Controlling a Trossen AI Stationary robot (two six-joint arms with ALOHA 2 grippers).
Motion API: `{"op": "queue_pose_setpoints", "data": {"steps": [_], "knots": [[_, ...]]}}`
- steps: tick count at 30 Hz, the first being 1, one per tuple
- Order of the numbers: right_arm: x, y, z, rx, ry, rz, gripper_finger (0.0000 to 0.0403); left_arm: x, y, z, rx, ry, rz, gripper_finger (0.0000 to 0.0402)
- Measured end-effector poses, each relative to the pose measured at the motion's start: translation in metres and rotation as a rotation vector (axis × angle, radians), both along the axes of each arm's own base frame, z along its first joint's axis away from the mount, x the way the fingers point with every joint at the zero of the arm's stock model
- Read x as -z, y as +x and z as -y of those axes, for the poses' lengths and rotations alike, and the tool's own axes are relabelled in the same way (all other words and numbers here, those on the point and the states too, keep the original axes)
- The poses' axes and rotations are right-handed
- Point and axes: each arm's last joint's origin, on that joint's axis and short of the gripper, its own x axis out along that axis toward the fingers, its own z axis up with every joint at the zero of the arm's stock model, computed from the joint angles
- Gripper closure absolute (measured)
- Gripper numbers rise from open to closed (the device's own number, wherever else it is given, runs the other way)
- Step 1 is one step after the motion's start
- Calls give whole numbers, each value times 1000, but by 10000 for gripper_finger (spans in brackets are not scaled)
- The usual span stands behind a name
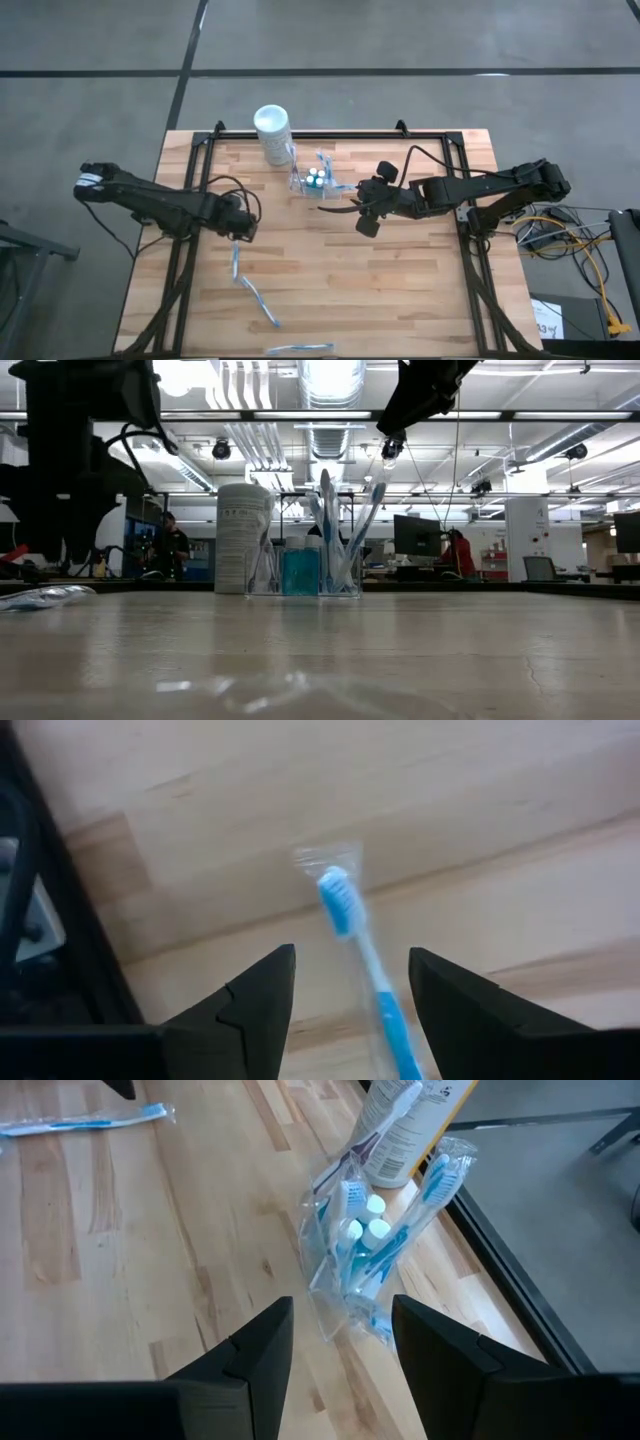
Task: Pick & Place toothbrushing station
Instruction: Put the blue toothbrush into the right of the transparent organizer
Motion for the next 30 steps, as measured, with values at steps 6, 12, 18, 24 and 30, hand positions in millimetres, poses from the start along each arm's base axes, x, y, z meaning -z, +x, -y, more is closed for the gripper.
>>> {"op": "queue_pose_setpoints", "data": {"steps": [6,12,18,24,30], "knots": [[0,0,0,-2,-2,-2,234,13,-4,-2,-37,-41,-10,200],[0,0,0,-14,-15,-10,234,18,2,-7,-24,-48,66,200],[0,0,0,-14,-15,-10,234,28,-2,-12,-56,-46,53,200],[0,0,0,-16,-18,-11,234,40,-6,-14,-62,-53,59,200],[0,0,0,-16,-17,-10,234,46,-6,-13,-42,-67,88,202]]}}
